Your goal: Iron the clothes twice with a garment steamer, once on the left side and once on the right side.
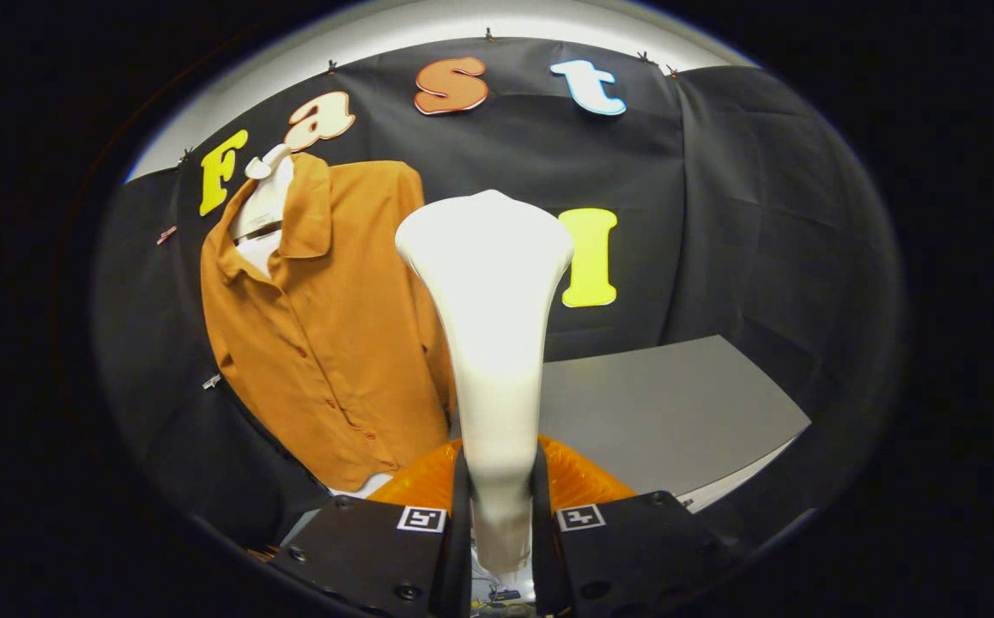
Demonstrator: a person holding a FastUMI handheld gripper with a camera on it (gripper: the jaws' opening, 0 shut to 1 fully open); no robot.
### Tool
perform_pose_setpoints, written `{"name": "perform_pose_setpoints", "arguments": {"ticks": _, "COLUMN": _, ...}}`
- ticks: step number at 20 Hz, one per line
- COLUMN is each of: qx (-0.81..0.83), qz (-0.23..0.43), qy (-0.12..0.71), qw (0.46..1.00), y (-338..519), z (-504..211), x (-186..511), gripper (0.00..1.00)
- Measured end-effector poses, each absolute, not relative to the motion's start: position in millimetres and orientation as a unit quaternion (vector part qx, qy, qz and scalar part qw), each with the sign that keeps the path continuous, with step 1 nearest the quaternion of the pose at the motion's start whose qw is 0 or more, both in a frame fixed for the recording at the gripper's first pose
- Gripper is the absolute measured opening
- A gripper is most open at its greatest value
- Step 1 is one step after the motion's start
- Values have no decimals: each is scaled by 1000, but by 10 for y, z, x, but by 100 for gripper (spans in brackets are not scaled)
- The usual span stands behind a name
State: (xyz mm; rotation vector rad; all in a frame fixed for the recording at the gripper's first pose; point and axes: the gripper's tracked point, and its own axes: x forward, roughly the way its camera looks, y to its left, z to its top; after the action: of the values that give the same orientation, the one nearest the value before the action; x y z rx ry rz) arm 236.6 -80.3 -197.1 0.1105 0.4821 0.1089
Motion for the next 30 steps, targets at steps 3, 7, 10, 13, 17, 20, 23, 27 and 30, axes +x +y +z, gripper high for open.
{"name": "perform_pose_setpoints", "arguments": {"ticks": 3, "qx": 54, "qz": 69, "qy": 232, "qw": 969, "y": -413, "z": -2004, "x": 2409, "gripper": 32}}
{"name": "perform_pose_setpoints", "arguments": {"ticks": 7, "qx": 47, "qz": 76, "qy": 236, "qw": 968, "y": -27, "z": -2145, "x": 2519, "gripper": 32}}
{"name": "perform_pose_setpoints", "arguments": {"ticks": 10, "qx": 43, "qz": 72, "qy": 223, "qw": 971, "y": 216, "z": -2186, "x": 2632, "gripper": 32}}
{"name": "perform_pose_setpoints", "arguments": {"ticks": 13, "qx": 43, "qz": 69, "qy": 212, "qw": 974, "y": 434, "z": -2192, "x": 2756, "gripper": 32}}
{"name": "perform_pose_setpoints", "arguments": {"ticks": 17, "qx": 31, "qz": 47, "qy": 186, "qw": 981, "y": 573, "z": -2184, "x": 2937, "gripper": 32}}
{"name": "perform_pose_setpoints", "arguments": {"ticks": 20, "qx": 24, "qz": 24, "qy": 172, "qw": 984, "y": 603, "z": -2248, "x": 3036, "gripper": 32}}
{"name": "perform_pose_setpoints", "arguments": {"ticks": 23, "qx": 17, "qz": 14, "qy": 173, "qw": 985, "y": 642, "z": -2393, "x": 3052, "gripper": 32}}
{"name": "perform_pose_setpoints", "arguments": {"ticks": 27, "qx": 13, "qz": 10, "qy": 190, "qw": 982, "y": 665, "z": -2620, "x": 3025, "gripper": 32}}
{"name": "perform_pose_setpoints", "arguments": {"ticks": 30, "qx": 11, "qz": 8, "qy": 207, "qw": 978, "y": 668, "z": -2820, "x": 2979, "gripper": 32}}
